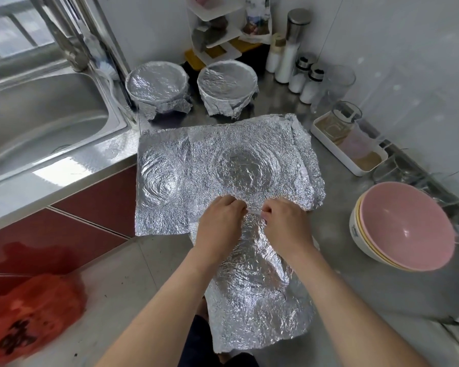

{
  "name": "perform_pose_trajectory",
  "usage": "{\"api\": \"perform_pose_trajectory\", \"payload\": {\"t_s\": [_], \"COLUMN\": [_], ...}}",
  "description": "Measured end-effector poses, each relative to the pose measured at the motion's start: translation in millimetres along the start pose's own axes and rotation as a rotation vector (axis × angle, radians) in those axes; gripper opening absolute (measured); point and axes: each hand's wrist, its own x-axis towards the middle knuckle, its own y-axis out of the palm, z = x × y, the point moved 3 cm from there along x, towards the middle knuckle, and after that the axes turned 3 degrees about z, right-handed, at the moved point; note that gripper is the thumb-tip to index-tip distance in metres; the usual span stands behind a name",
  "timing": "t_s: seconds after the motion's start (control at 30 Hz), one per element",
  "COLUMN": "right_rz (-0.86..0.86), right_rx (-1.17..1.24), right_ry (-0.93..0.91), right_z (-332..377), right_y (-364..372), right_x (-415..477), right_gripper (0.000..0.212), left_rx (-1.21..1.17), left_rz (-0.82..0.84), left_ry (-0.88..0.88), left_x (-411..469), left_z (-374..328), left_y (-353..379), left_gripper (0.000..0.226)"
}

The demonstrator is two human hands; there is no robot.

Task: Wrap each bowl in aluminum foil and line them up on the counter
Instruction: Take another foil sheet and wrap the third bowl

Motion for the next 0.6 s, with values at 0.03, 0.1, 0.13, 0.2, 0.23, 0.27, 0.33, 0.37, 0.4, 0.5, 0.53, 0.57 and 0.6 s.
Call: {"api": "perform_pose_trajectory", "payload": {"t_s": [0.03,0.1,0.13,0.2,0.23,0.27,0.33,0.37,0.4,0.5,0.53,0.57,0.6], "right_rz": [-0.002,-0.013,-0.025,-0.061,-0.081,-0.100,-0.128,-0.142,-0.149,-0.155,-0.149,-0.145,-0.144], "right_rx": [-0.001,0.009,0.015,0.024,0.026,0.023,0.024,0.031,0.034,0.057,0.074,0.094,0.113], "right_ry": [0.004,0.020,0.032,0.077,0.107,0.136,0.198,0.221,0.240,0.289,0.304,0.314,0.322], "right_z": [0.2,0.0,-0.7,-4.4,-7.6,-10.6,-15.6,-17.4,-18.7,-21.3,-22.5,-23.4,-24.1], "right_y": [0.2,-2.9,-5.8,-13.0,-16.2,-18.6,-18.5,-17.9,-15.7,-11.5,-9.7,-8.0,-6.9], "right_x": [-1.7,-5.3,-7.1,-10.8,-13.2,-15.3,-19.2,-20.0,-20.4,-19.8,-20.1,-20.7,-21.6], "right_gripper": [0.007,0.008,0.008,0.008,0.008,0.008,0.009,0.009,0.009,0.009,0.009,0.009,0.010], "left_rx": [0.000,0.000,0.003,0.004,0.002,0.000,-0.014,-0.027,-0.045,-0.071,-0.065,-0.058,-0.053], "left_rz": [0.021,0.035,0.030,0.031,0.036,0.038,0.023,0.003,-0.027,-0.111,-0.120,-0.115,-0.102], "left_ry": [-0.002,0.011,0.028,0.072,0.102,0.136,0.180,0.184,0.171,0.113,0.111,0.112,0.108], "left_x": [0.9,3.4,5.5,11.9,15.6,19.6,23.6,24.4,23.8,20.0,18.4,16.9,15.9], "left_z": [-1.3,-6.0,-9.1,-16.0,-19.9,-23.4,-28.9,-30.5,-30.0,-23.8,-21.7,-20.1,-18.8], "left_y": [1.1,0.8,-0.3,-2.3,-2.4,-2.2,-2.0,-2.8,-3.1,-6.7,-5.9,-4.3,-1.8], "left_gripper": [0.016,0.015,0.014,0.012,0.011,0.010,0.009,0.010,0.013,0.015,0.013,0.013,0.013]}}
